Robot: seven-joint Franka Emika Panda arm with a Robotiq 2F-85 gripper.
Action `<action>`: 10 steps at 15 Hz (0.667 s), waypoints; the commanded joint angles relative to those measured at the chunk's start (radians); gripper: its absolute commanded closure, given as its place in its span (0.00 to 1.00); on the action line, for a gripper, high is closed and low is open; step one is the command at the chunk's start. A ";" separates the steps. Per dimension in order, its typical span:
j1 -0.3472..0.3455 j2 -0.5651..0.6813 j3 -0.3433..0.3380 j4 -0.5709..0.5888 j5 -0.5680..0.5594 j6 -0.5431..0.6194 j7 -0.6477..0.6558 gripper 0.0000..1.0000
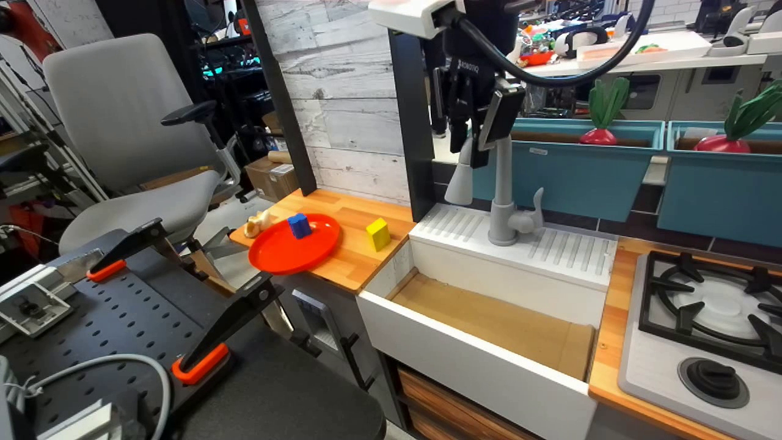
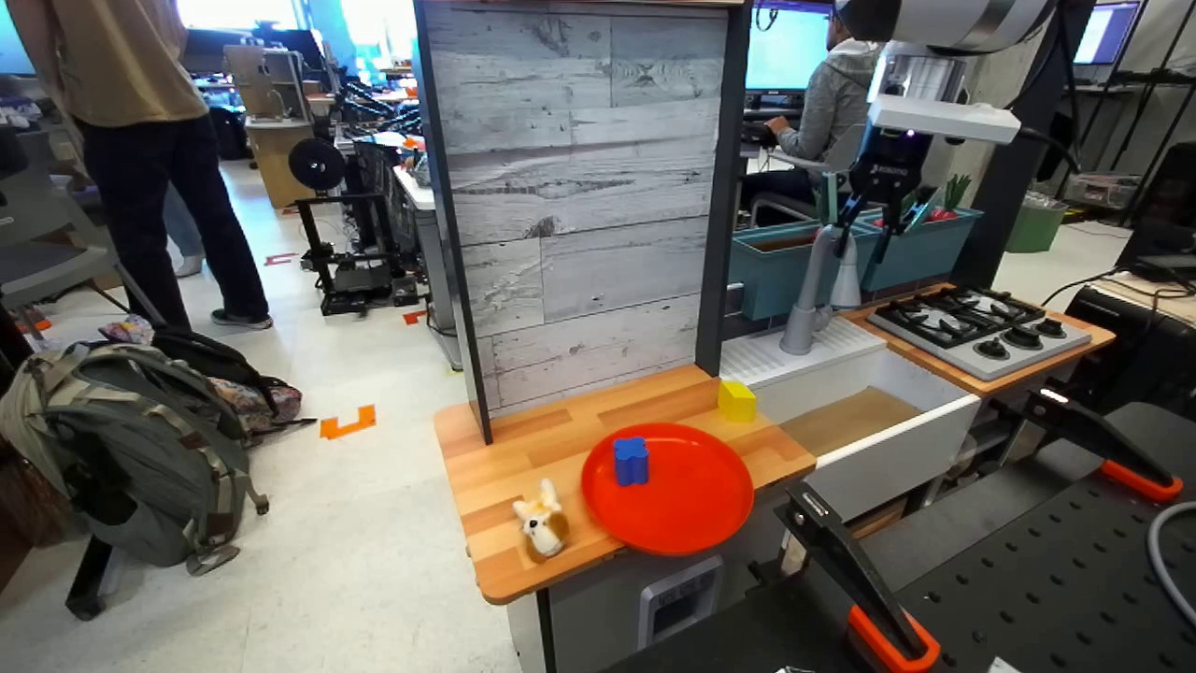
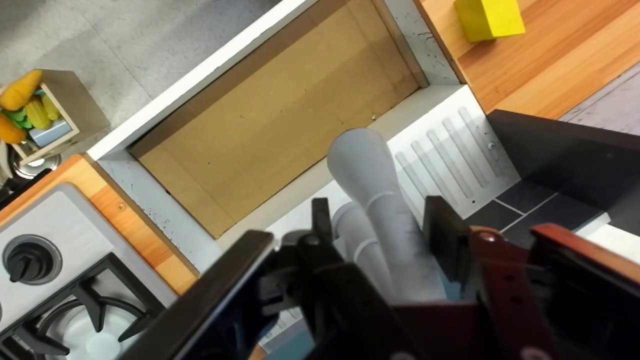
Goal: Turn the faucet to the left
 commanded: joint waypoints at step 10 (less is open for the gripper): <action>-0.058 0.023 0.086 0.043 0.073 0.041 -0.010 0.94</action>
